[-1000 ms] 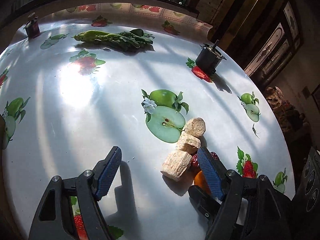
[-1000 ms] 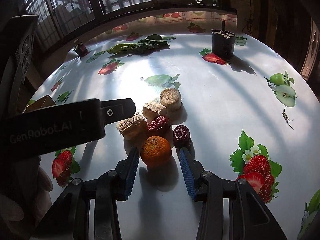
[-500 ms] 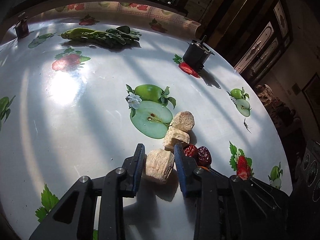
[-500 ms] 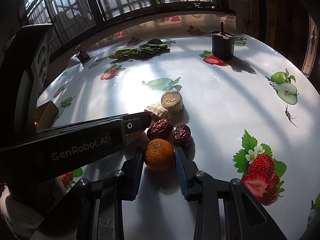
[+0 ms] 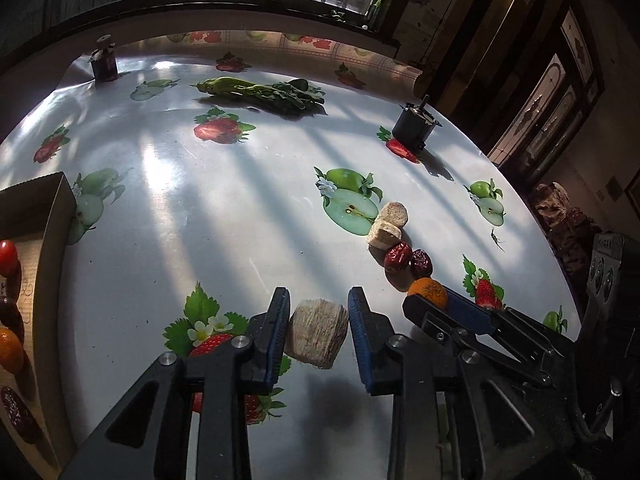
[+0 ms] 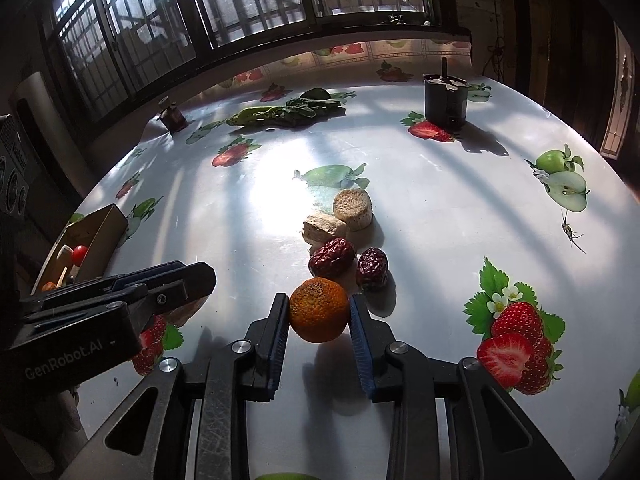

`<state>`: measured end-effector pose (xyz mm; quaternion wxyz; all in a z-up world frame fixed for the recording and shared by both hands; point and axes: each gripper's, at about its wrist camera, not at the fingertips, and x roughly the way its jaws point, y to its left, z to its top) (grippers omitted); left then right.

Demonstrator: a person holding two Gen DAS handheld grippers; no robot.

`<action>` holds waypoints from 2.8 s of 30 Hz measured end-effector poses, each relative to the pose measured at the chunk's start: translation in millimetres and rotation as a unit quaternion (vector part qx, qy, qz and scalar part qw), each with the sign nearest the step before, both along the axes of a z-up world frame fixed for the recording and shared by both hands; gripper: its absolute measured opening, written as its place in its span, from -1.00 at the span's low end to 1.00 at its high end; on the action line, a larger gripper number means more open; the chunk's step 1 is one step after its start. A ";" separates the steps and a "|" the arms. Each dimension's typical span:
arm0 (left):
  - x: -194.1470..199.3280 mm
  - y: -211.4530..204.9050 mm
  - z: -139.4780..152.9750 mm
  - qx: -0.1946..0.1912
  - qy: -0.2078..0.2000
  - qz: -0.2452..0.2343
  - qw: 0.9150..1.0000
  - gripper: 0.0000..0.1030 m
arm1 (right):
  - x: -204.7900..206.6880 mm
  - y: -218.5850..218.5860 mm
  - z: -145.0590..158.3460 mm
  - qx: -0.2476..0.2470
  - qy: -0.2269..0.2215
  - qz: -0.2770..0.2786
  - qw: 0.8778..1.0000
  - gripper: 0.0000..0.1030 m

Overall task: Organize fruits
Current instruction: 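Grasp a bread chunk with the left tool while the right tool grasps an orange, then carry bread chunk and orange into the tray and open both tools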

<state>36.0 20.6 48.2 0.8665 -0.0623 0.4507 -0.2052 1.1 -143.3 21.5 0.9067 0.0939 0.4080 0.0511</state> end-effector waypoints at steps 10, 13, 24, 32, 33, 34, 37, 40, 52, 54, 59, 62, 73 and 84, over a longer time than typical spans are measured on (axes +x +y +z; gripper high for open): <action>-50.3 68.4 22.1 0.007 -0.033 0.074 0.997 -0.44 | -35.8 50.6 28.8 -0.006 -0.020 0.038 0.999 -0.37; -65.9 84.3 24.3 0.017 -0.044 0.092 0.995 -0.44 | -48.6 69.1 36.9 -0.014 -0.031 0.044 0.998 -0.37; -106.6 144.8 30.4 0.016 -0.058 0.152 0.987 -0.44 | -77.2 130.3 49.8 -0.010 -0.036 0.078 0.996 -0.37; -120.5 224.2 26.5 0.028 -0.060 0.239 0.969 -0.43 | -82.7 199.1 55.6 -0.001 -0.036 0.150 0.988 -0.37; -121.2 234.1 23.4 0.031 -0.057 0.249 0.966 -0.43 | -82.1 208.9 54.5 0.002 -0.033 0.160 0.987 -0.36; -121.6 245.8 19.1 0.031 -0.051 0.259 0.964 -0.43 | -80.6 218.1 52.8 0.005 -0.028 0.170 0.985 -0.36; -121.6 269.7 6.6 0.033 -0.033 0.282 0.958 -0.43 | -73.8 244.9 43.3 0.010 -0.009 0.197 0.980 -0.36; -119.8 283.2 -3.5 0.044 -0.020 0.294 0.955 -0.48 | -65.9 265.3 29.6 0.015 0.014 0.216 0.976 -0.36; -111.4 299.8 -14.1 0.057 -0.016 0.318 0.946 -0.43 | -51.8 310.1 -3.9 -0.012 0.048 0.246 0.968 -0.35; -111.7 300.9 -13.8 0.051 -0.015 0.320 0.946 -0.37 | -52.2 311.9 -4.2 -0.011 0.046 0.249 0.967 -0.35; -119.2 295.9 -1.5 0.053 -0.030 0.324 0.944 0.02 | -56.6 313.6 1.1 -0.017 0.033 0.251 0.967 -0.34; -125.7 287.5 10.8 0.070 -0.047 0.325 0.942 0.27 | -61.8 310.3 9.8 -0.018 0.018 0.248 0.968 -0.32; -152.5 248.6 49.6 0.126 -0.105 0.314 0.935 0.45 | -86.2 272.5 43.6 0.011 -0.024 0.214 0.977 -0.24; -175.1 210.1 74.5 0.144 -0.141 0.291 0.935 0.46 | -108.6 214.8 55.2 0.047 -0.037 0.163 0.985 -0.24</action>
